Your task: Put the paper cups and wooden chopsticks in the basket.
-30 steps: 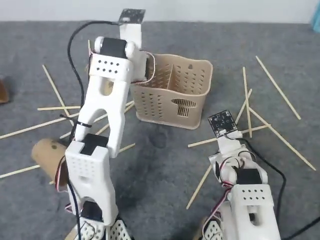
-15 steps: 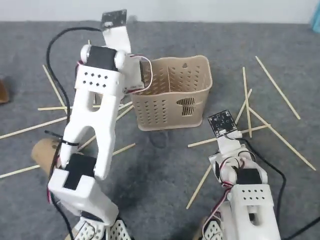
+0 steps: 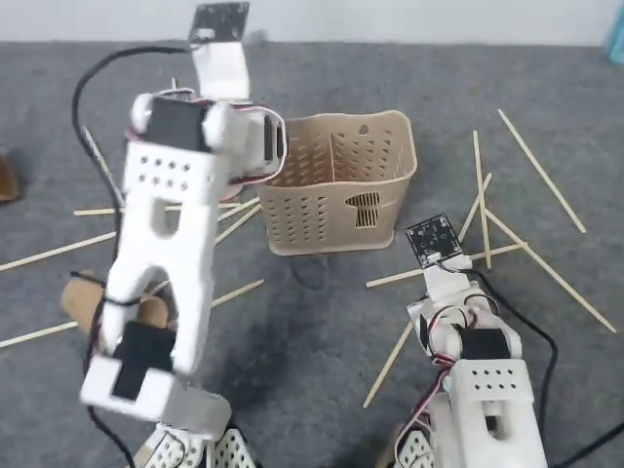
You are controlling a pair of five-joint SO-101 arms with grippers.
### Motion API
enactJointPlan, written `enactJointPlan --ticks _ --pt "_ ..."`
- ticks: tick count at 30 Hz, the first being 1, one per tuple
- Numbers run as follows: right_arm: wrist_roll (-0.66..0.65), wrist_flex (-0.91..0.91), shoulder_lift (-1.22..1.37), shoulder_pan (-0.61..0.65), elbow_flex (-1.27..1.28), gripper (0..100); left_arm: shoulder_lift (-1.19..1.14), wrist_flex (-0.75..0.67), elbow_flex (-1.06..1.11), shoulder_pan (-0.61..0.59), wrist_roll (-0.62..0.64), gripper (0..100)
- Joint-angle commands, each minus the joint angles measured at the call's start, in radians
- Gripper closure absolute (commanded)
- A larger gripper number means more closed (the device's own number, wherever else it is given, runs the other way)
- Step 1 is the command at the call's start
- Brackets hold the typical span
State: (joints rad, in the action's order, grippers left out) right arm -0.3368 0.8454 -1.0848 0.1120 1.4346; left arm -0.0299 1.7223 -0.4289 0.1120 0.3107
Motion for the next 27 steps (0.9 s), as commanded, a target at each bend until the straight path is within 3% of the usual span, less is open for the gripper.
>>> enactJointPlan --ticks 1,5,9,20,27 --pt "0.006 -0.021 -0.025 -0.004 -0.009 93.6 0.176 0.037 -0.039 -0.008 -0.074 79" --pt "0.006 -0.021 -0.025 -0.004 -0.009 93.6 0.276 0.034 -0.044 0.017 -0.084 79" --pt "0.008 -0.019 -0.025 -0.002 -0.008 93.6 0.264 0.029 -0.059 0.120 -0.078 79" --pt "0.006 -0.013 -0.027 -0.004 -0.008 93.6 -0.176 0.031 -0.285 0.189 -0.029 79" --pt "0.003 -0.013 -0.030 -0.004 -0.008 93.6 -0.373 0.008 -0.300 0.189 -0.029 79"
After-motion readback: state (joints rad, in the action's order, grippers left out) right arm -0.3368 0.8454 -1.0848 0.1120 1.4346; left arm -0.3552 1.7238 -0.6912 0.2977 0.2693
